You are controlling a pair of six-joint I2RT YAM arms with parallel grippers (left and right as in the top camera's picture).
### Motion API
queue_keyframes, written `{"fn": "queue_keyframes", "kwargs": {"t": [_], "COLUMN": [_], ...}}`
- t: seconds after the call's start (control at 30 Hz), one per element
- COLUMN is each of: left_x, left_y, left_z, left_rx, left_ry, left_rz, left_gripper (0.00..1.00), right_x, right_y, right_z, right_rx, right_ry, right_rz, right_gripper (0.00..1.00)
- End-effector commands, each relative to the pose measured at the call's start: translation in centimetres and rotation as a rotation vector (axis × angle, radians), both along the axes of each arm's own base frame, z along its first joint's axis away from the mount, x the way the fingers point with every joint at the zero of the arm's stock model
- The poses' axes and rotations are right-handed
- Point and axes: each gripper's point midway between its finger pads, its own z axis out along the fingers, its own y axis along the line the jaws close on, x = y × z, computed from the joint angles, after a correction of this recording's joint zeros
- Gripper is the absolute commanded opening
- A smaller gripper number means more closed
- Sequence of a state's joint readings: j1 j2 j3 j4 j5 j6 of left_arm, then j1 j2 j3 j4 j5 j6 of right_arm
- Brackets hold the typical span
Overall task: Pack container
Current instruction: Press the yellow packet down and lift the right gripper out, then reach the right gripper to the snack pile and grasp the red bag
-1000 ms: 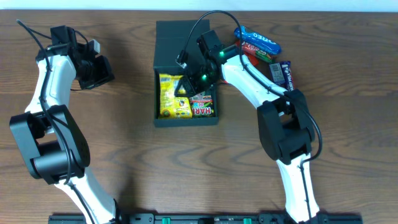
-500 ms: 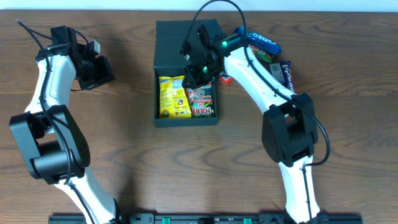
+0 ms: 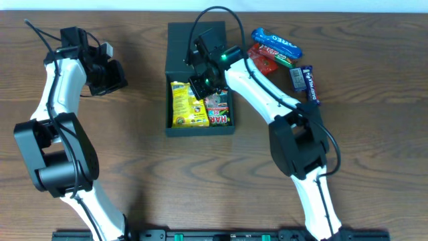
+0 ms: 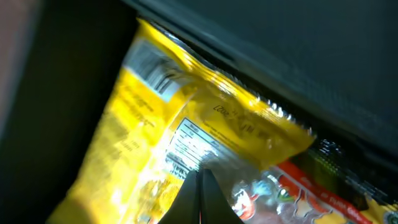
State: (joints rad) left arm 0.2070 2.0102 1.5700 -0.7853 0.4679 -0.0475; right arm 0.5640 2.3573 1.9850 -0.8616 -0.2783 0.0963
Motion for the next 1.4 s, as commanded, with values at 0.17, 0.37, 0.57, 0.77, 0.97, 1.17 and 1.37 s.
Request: {"fn": "queue_keyframes", "kwargs": {"t": [0.17,0.37,0.57,0.77,0.97,1.17,1.37], "left_x": [0.6,0.6,0.6,0.6,0.6,0.6,0.7], "left_y": [-1.3,-1.8,-2.3,-3.0,-3.3,-3.3,-3.3], "left_z": [2.2,2.2,2.2,2.2,2.2,2.2,2.2], "left_rx": [0.012,0.012,0.011,0.011,0.011,0.015,0.016], "left_ry": [-0.059,-0.059,-0.059,-0.059,-0.059,-0.059,-0.063], "left_rz": [-0.046,-0.058,-0.068,-0.085,-0.091,-0.091,-0.091], "left_gripper": [0.06,0.06,0.06,0.06,0.06,0.06,0.06], "right_x": [-0.4,-1.4,-1.2,2.4,6.7,8.8,8.7], "right_y": [-0.4,1.2,0.0,-3.3,-8.6,-16.8,-18.1], "right_z": [-3.4,-2.1,1.3,8.5,10.6,7.0,3.6], "right_rx": [-0.034,0.069,0.073,0.077,0.141,0.152,0.16], "right_ry": [0.063,0.113,0.091,-0.12,-0.13,0.062,0.209], "right_rz": [-0.023,0.016,0.008,-0.068,-0.34,-0.702,-0.884], "right_gripper": [0.01,0.01,0.01,0.01,0.18,0.68,0.73]}}
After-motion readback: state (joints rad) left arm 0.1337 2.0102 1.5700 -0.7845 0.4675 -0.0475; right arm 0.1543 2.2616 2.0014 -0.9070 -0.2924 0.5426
